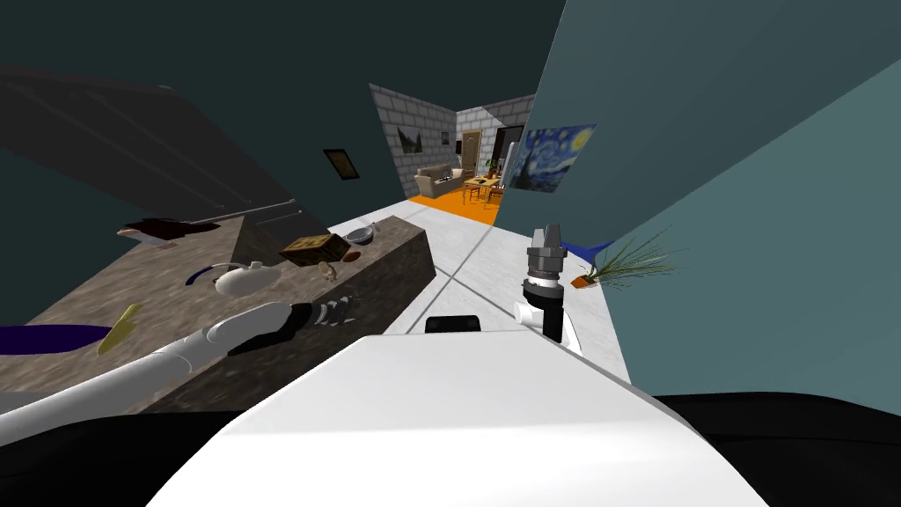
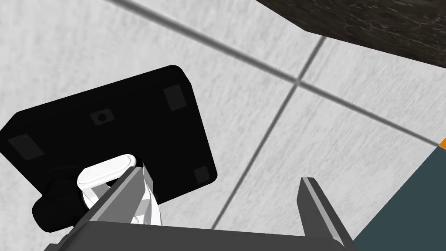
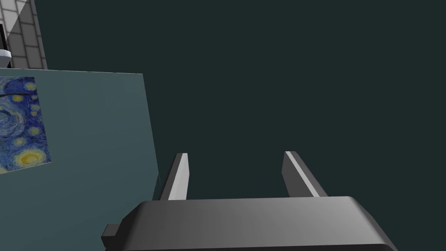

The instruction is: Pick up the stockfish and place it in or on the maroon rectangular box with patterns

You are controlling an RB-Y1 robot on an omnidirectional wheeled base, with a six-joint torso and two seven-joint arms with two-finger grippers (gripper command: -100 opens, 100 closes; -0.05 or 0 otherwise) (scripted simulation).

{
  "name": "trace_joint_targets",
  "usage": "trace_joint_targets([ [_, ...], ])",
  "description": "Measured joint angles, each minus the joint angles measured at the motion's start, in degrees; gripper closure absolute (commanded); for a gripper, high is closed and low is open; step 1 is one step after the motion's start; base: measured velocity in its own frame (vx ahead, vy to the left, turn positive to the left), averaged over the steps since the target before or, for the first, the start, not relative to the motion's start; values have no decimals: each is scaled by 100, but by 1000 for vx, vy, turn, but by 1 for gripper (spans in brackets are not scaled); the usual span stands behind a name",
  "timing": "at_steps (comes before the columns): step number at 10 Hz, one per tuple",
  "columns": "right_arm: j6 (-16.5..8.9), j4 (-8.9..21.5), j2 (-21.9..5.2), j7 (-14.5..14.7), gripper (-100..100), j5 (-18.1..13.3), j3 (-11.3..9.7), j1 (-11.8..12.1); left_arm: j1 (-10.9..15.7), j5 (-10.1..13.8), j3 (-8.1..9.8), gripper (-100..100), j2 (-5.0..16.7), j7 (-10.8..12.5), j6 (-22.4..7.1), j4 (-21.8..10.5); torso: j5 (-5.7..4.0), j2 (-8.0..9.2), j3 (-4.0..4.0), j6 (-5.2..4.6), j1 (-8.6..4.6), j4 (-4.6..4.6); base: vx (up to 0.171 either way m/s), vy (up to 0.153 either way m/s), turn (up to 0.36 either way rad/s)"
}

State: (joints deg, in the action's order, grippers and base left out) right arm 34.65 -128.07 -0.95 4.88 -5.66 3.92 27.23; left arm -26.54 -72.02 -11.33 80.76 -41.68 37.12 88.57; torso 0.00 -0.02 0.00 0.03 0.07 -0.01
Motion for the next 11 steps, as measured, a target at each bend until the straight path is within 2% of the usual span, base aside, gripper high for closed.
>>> trace_joint_targets([
  [1,0,0,0,0,0,0,1,1,-24,-151,-8,-100,99,-18,40,-32,0,-1,0,7,3,0,61,7,-164],
  [3,0,0,-1,0,0,0,1,1,9,-643,-121,-100,327,24,113,-184,4,-14,-8,1,20,3,80,49,-192],
  [4,0,0,-1,0,0,0,1,1,-121,-692,-56,-100,396,-71,138,-260,5,-9,-5,8,23,2,27,19,21],
  [5,0,0,0,0,0,0,1,1,-88,-685,-40,-100,375,-191,196,-393,5,4,2,9,14,-1,41,21,-162],
  [6,0,0,0,0,0,0,1,0,-114,-793,-37,-100,457,-250,260,-489,2,3,2,3,13,-1,81,69,-271],
  [7,0,0,-1,0,0,0,1,1,-10,-954,-85,-100,527,-313,392,-682,5,-10,-6,1,27,2,76,72,-88],
  [9,0,0,-1,0,0,0,1,1,7,-1219,-154,-100,548,-432,475,-926,8,-8,-5,4,35,2,95,110,-181],
  [10,0,0,-2,0,0,0,2,2,174,-1423,-253,-100,505,-544,595,-1212,13,-25,-14,4,55,5,104,141,-59],
  [11,0,0,-2,0,0,0,3,2,91,-1514,-252,-100,568,-537,600,-1197,14,-22,-14,9,56,6,106,148,-85],
])
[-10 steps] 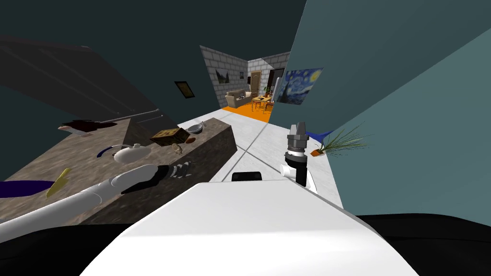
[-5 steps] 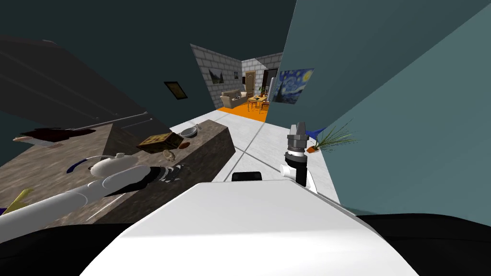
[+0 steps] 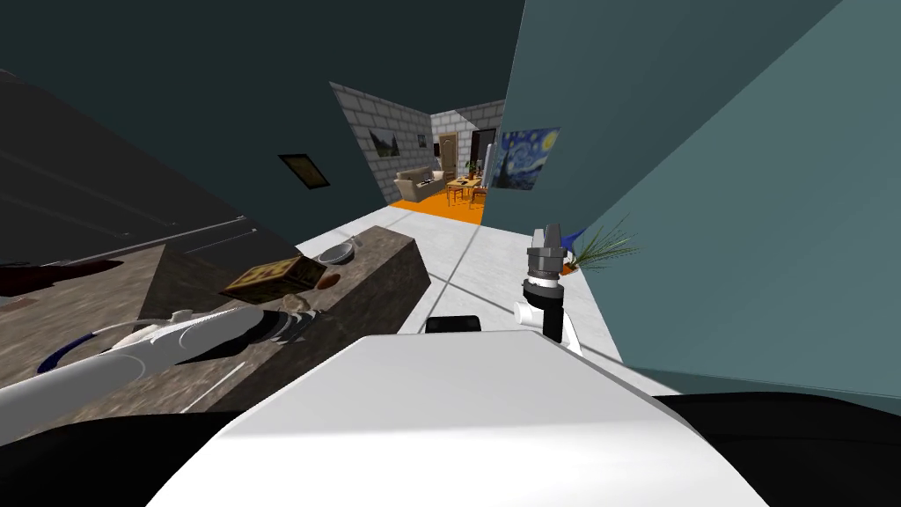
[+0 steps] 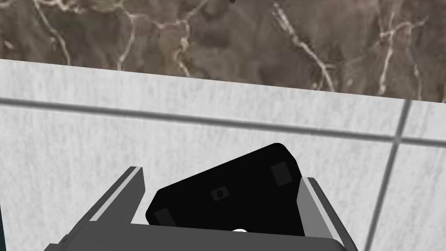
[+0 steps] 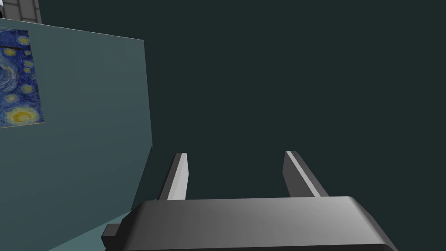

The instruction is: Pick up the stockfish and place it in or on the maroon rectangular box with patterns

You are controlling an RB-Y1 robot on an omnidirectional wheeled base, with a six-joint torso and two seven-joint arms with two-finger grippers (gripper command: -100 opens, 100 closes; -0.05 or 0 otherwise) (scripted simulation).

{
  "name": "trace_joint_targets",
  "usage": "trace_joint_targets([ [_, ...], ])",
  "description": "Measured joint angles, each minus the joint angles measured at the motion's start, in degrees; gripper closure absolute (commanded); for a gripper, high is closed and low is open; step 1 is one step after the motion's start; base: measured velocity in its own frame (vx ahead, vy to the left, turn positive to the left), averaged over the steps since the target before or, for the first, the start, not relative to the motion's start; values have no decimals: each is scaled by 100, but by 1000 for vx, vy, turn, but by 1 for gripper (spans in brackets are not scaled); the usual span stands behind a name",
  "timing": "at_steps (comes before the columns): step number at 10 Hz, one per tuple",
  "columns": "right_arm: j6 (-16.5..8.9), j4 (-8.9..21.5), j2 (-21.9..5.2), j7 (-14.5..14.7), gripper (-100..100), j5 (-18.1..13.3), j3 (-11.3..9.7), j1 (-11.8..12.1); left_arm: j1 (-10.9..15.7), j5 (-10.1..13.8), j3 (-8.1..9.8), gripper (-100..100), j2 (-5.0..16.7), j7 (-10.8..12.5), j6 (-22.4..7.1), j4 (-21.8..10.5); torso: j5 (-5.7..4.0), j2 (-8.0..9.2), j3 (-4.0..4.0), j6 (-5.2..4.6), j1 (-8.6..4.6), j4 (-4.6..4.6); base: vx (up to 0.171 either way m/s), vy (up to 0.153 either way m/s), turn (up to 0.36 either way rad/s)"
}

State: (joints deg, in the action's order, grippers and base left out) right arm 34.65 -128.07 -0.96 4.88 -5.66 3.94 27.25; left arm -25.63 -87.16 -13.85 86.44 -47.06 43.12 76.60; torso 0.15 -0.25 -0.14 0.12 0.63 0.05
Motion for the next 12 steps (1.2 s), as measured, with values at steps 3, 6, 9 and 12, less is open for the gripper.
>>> trace_joint_targets([
  [3,0,0,0,0,0,0,0,-1,-91,-174,3,-100,104,-115,46,-235,-1,10,6,-3,2,-3,87,161,-119],
  [6,0,0,-1,0,0,0,1,1,-191,-419,-39,-100,221,-177,97,-451,13,-25,-14,-1,48,5,130,218,-77],
  [9,0,0,1,0,0,0,-1,-1,-162,-475,-91,-100,126,-203,54,-539,-8,23,14,-1,-47,-5,24,19,-45],
  [12,0,0,2,0,0,0,-1,-1,-254,-497,-115,100,76,-212,-61,-565,-6,31,19,-10,-60,-10,4,3,5],
])
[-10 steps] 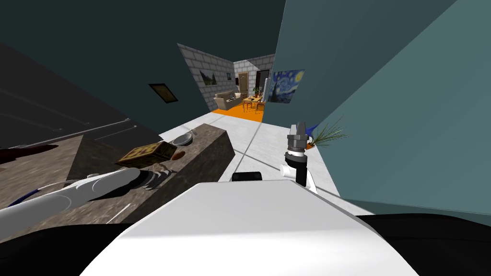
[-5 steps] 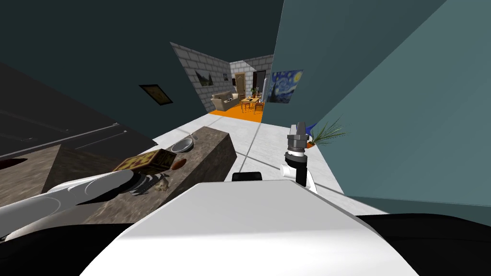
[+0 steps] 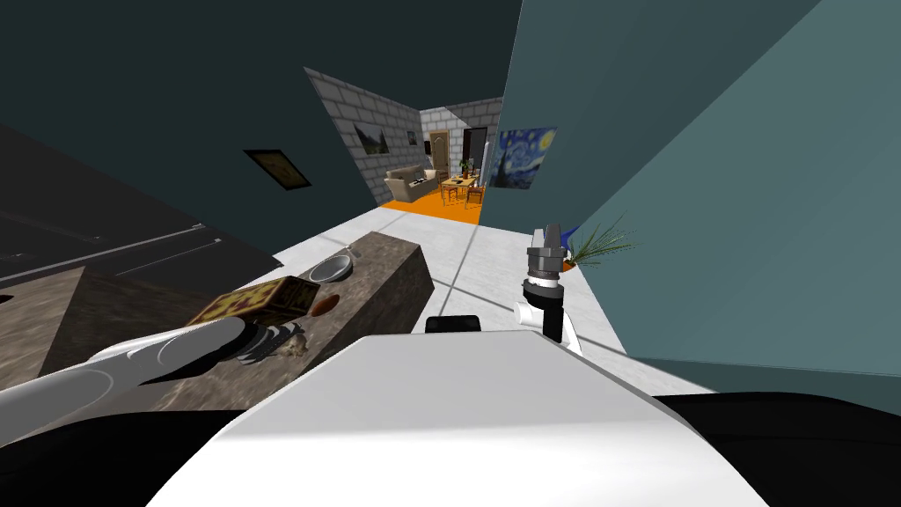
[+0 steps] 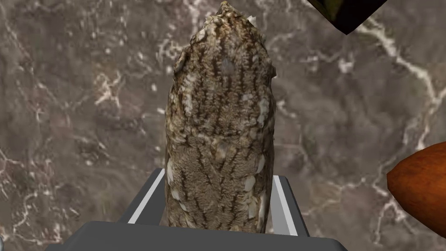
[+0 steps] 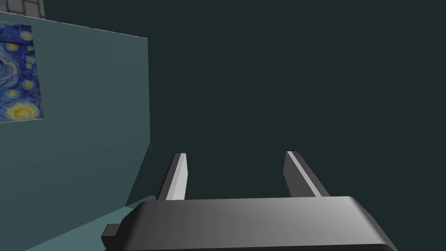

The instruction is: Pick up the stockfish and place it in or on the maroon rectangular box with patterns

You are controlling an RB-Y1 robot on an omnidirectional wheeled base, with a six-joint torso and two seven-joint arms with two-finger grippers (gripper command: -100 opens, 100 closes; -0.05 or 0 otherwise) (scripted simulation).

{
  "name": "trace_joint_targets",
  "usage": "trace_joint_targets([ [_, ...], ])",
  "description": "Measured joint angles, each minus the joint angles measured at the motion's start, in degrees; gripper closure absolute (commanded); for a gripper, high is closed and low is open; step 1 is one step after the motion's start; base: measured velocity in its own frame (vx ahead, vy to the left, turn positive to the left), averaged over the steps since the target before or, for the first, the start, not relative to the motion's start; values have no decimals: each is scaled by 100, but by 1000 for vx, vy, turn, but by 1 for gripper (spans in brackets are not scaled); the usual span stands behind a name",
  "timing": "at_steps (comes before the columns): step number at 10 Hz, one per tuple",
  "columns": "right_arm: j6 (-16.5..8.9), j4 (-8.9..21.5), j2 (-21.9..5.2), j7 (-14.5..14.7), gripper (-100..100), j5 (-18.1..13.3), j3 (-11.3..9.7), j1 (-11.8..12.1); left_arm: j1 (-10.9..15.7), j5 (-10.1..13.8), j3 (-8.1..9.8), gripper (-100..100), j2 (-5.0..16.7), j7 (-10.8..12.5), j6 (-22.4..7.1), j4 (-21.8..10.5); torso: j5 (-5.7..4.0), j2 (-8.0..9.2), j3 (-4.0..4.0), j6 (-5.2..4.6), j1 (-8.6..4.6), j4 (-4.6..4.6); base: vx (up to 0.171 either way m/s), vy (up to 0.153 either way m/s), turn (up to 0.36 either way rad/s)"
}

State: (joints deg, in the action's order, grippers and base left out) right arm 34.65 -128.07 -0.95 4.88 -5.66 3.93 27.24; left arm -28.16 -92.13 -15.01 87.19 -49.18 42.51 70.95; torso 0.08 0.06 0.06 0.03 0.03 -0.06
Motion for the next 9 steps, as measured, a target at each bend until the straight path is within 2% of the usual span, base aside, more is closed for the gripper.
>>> trace_joint_targets([
  [3,0,0,0,0,0,0,0,0,2,1,2,100,0,0,-1,1,1,-2,-2,1,1,2,0,0,0],
  [4,0,0,0,0,0,0,0,0,2,1,2,0,0,0,-1,1,1,-2,-2,1,1,2,0,0,0],
  [5,0,0,0,0,0,0,0,0,2,1,2,100,0,0,-1,1,1,-2,-2,1,1,2,-34,-18,91],
  [6,0,0,0,0,0,0,0,0,78,32,30,100,70,1,93,32,-4,7,4,3,-7,-2,-19,-12,19],
  [7,0,0,0,0,0,0,0,0,90,37,38,0,80,2,121,37,-2,7,4,3,-6,-1,0,0,0],
  [8,0,0,0,0,0,0,0,0,88,37,36,100,78,2,118,36,-2,2,1,2,-3,0,-19,-5,30],
  [9,0,0,0,0,0,0,0,0,303,-92,1,100,108,40,171,-58,-10,1,1,-5,-3,-1,-17,-1,-13],
])
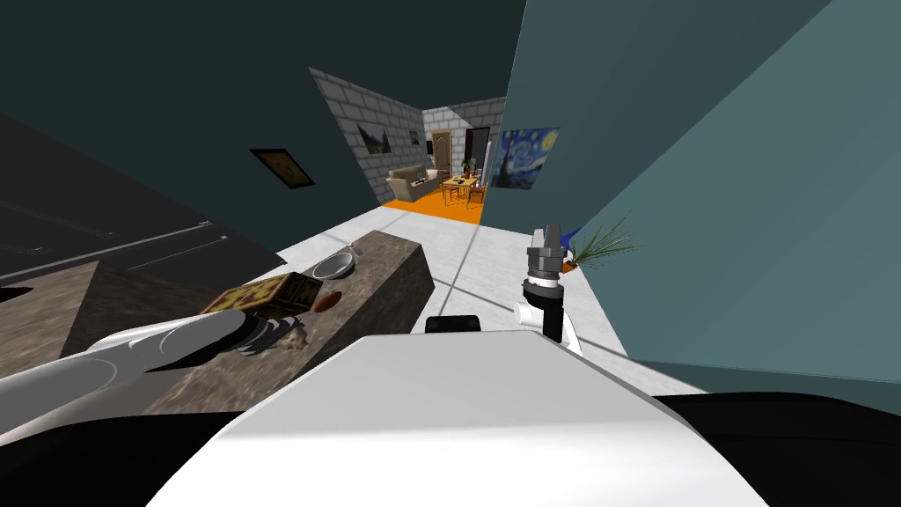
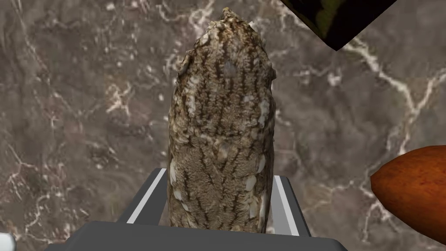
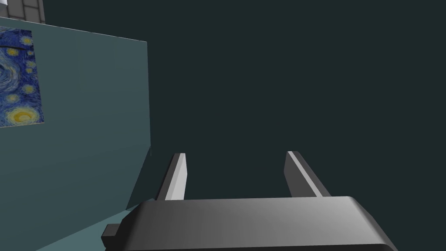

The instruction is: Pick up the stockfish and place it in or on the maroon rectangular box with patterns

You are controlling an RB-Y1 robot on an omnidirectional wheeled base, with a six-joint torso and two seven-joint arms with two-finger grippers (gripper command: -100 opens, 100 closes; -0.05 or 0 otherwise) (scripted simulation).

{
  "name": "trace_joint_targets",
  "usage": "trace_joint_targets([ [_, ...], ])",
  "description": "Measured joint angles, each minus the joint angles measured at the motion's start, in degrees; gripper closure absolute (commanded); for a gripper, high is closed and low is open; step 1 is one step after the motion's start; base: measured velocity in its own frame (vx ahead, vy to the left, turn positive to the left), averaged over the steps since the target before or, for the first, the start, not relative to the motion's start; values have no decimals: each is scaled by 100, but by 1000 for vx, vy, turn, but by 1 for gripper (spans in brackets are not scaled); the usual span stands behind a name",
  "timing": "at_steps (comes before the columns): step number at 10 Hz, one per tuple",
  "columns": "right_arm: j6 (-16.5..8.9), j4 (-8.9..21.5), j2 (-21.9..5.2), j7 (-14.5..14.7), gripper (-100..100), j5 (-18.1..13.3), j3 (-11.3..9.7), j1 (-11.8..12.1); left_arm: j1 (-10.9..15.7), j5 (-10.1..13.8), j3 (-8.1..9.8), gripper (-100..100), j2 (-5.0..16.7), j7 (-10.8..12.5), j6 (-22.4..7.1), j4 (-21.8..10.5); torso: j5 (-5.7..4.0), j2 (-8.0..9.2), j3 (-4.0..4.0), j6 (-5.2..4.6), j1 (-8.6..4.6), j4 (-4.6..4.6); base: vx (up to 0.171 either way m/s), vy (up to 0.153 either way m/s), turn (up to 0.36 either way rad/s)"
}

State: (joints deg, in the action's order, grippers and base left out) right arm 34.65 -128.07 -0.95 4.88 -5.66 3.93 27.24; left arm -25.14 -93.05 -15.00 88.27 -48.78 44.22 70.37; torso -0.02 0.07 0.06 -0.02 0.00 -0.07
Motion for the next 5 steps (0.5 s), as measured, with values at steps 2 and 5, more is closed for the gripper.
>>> trace_joint_targets([
  [2,0,0,0,0,0,0,0,0,-107,71,199,100,297,-17,-35,-21,-7,4,2,0,-7,-1,-28,-1,8],
  [5,0,0,0,0,0,0,0,0,-70,60,338,100,608,-25,-43,-111,-11,4,2,1,-16,0,-30,-17,-7],
])
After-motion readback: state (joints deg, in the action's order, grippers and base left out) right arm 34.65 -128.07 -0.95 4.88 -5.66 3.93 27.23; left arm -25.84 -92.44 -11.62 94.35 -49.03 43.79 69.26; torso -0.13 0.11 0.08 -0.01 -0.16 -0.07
